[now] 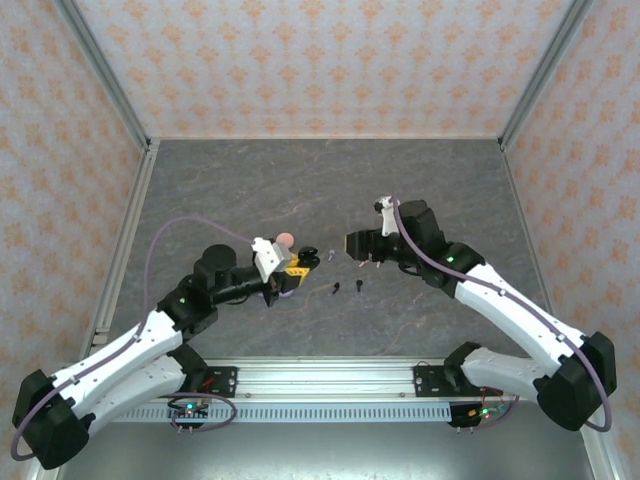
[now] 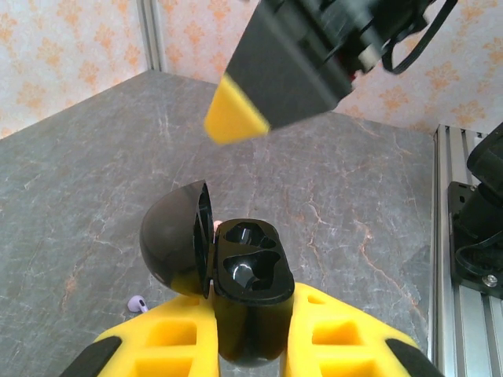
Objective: Insert the wireless bluetooth earbuds into the charging case
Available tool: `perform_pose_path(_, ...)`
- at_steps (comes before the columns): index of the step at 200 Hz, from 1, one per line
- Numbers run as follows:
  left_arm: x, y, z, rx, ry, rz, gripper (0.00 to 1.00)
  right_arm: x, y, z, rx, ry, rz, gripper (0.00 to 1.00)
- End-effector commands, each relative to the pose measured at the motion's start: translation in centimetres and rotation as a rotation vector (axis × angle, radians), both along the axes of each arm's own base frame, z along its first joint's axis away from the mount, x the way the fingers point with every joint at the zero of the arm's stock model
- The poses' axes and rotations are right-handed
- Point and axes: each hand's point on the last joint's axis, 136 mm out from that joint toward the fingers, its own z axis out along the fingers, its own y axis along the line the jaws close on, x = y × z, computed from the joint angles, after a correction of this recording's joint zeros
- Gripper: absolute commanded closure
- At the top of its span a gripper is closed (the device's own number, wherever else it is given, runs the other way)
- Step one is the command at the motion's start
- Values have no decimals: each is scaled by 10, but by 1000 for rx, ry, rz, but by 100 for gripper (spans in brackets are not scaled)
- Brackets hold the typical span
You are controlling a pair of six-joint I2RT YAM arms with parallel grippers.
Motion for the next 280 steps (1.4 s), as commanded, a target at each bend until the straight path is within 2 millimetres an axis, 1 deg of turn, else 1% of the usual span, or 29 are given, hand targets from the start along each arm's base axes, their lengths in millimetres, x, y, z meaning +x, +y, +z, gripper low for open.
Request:
perform_pose_path(1, -4, 2, 16, -40, -79, -2, 100, -9, -29, -57, -131, 201, -160, 32)
perform_pose_path(8, -6, 3, 20, -50, -89, -4, 100, -8, -31, -62, -143, 223, -179, 33)
perform_pose_path(11, -7, 3, 21, -54, -92, -6, 100, -8, -31, -71, -162, 246, -180, 34)
perform_pose_path(20, -9, 4, 25, -64, -101, -12, 100, -9, -30, -81, -188, 283, -178, 37)
perform_pose_path(59, -21, 7, 45, -155, -155, -36, 100, -7, -25, -114, -281, 427, -175, 47)
perform_pose_path(78, -24, 8, 51, -209, -179, -36, 100, -4, -22, -125, -318, 465, -166, 54)
perform_pose_path(104, -24, 9, 54, -274, -198, -29, 100, 0, -18, -135, -328, 488, -159, 55)
perform_pose_path(127, -22, 8, 48, -266, -191, -22, 100, 2, -19, -142, -355, 494, -163, 57)
perform_pose_path(140, -23, 7, 41, -250, -183, -26, 100, 2, -20, -146, -362, 502, -165, 59)
perform_pose_path(173, -26, 5, 21, -214, -144, -32, 100, 1, -15, -155, -358, 523, -156, 62)
perform_pose_path(197, -27, 6, 12, -200, -136, -19, 100, 2, -12, -160, -359, 534, -144, 64)
perform_pose_path(245, -24, 6, -2, -161, -119, -11, 100, 3, -5, -168, -384, 538, -129, 66)
perform_pose_path(280, -23, 4, -4, -155, -110, -15, 100, 3, -1, -174, -398, 551, -120, 68)
